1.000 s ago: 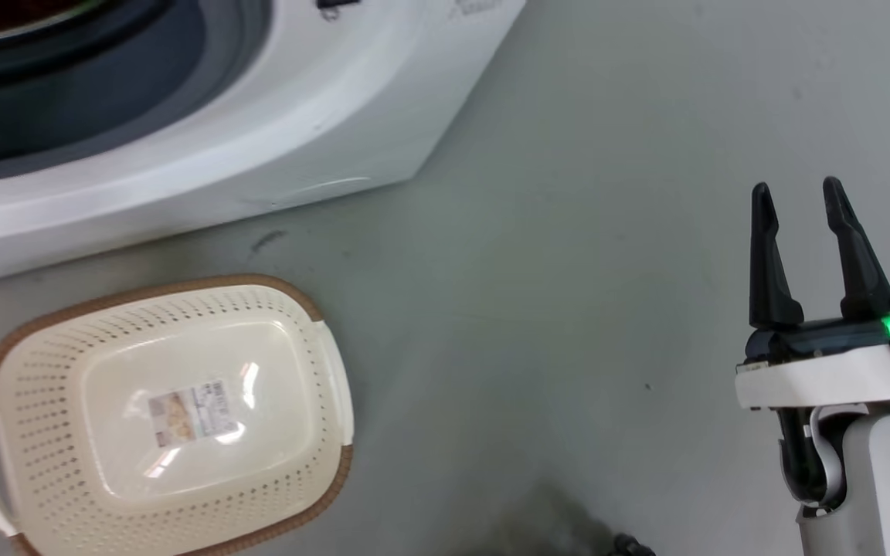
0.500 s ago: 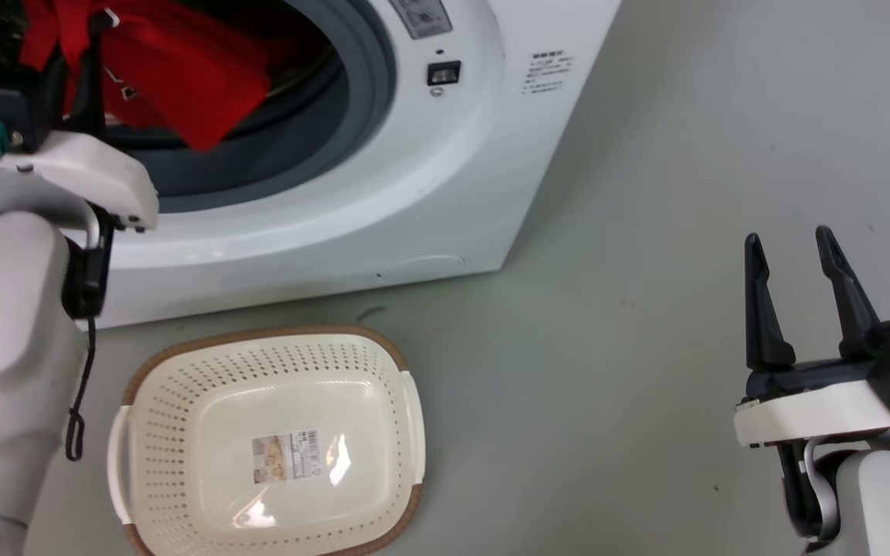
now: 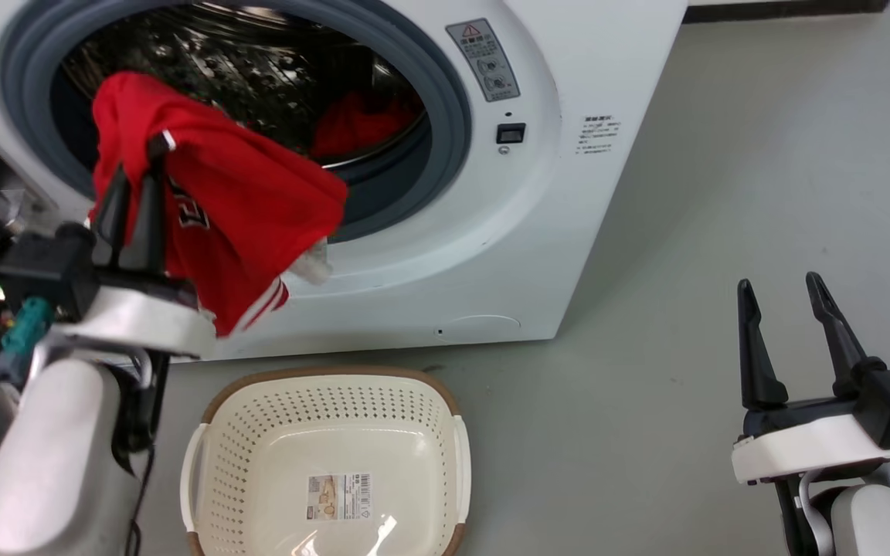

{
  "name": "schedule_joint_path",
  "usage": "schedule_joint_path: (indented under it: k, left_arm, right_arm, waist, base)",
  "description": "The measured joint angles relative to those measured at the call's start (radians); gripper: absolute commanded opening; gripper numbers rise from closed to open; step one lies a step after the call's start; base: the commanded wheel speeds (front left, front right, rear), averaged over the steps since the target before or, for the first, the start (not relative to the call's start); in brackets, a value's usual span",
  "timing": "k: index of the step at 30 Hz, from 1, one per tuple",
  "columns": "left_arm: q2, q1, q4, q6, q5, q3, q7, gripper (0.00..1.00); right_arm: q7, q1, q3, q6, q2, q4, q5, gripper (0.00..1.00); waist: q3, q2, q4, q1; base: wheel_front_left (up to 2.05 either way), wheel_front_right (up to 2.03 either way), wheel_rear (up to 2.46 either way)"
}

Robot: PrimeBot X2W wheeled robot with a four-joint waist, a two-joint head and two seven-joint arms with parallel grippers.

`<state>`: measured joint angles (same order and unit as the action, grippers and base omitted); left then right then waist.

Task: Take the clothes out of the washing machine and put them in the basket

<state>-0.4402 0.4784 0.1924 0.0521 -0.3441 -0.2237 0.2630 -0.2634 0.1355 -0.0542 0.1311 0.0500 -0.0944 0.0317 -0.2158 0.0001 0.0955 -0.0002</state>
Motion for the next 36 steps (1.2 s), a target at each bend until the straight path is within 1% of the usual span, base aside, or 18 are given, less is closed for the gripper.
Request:
schedule_joint_path:
  k: [2,5,9,12,16,20,27,31,36]
  left_arm:
    - [0.014,-0.055,-0.051,-0.005,0.004,0.009,0.000,0.00]
    - [0.030,-0.138,-0.083,-0.008,0.000,0.000,0.000,0.00]
    - [0.041,-0.218,-0.078,-0.008,-0.004,-0.037,-0.032,0.00]
    - [0.045,-0.242,-0.032,-0.008,-0.012,-0.051,-0.044,0.00]
    - [0.070,-0.247,0.080,-0.022,-0.024,-0.067,-0.040,0.00]
    - [0.100,-0.218,0.233,-0.045,-0.028,-0.081,-0.021,0.00]
    - [0.146,-0.103,0.468,-0.079,-0.028,-0.072,-0.003,0.00]
    - [0.167,-0.018,0.560,-0.096,-0.006,-0.069,-0.003,0.00]
    - [0.198,0.072,0.696,-0.108,0.009,-0.063,0.000,0.00]
  right_arm:
    - [0.000,-0.008,-0.002,0.000,0.000,0.000,-0.004,1.00]
    - [0.000,-0.020,-0.011,0.000,0.000,0.000,-0.007,1.00]
    - [0.000,-0.022,-0.012,0.000,0.000,0.000,-0.008,1.00]
    - [0.000,-0.019,-0.005,0.000,0.000,0.002,-0.013,1.00]
    - [0.000,-0.010,-0.001,0.000,0.000,0.008,-0.026,1.00]
    - [0.000,0.012,-0.005,0.000,0.000,0.018,-0.038,1.00]
    - [0.000,0.052,-0.030,0.000,0.001,0.041,-0.036,1.00]
    - [0.000,0.078,-0.040,0.000,0.000,0.062,-0.036,1.00]
    - [0.000,0.096,-0.052,0.000,0.000,0.074,-0.024,1.00]
  waist:
    - [0.012,0.0000,-0.013,0.0000]
    - [0.024,0.0000,-0.035,0.0000]
    - [0.022,0.0000,-0.058,0.0000]
    - [0.003,0.0000,-0.064,0.0001]
    - [-0.036,0.0000,-0.067,0.0001]
    - [-0.089,0.0000,-0.064,0.0002]
    - [-0.209,0.0000,-0.050,0.0003]
    - [-0.286,0.0000,-0.041,0.0004]
    - [-0.385,0.0000,-0.034,0.0004]
  base:
    - [0.00,0.00,0.00]
    - [0.00,0.00,0.00]
    - [0.00,0.00,0.00]
    - [0.00,0.00,0.00]
    - [0.00,0.00,0.00]
    - [0.00,0.00,0.00]
    - [0.00,0.00,0.00]
    - [0.00,0.00,0.00]
    - [0.00,0.00,0.00]
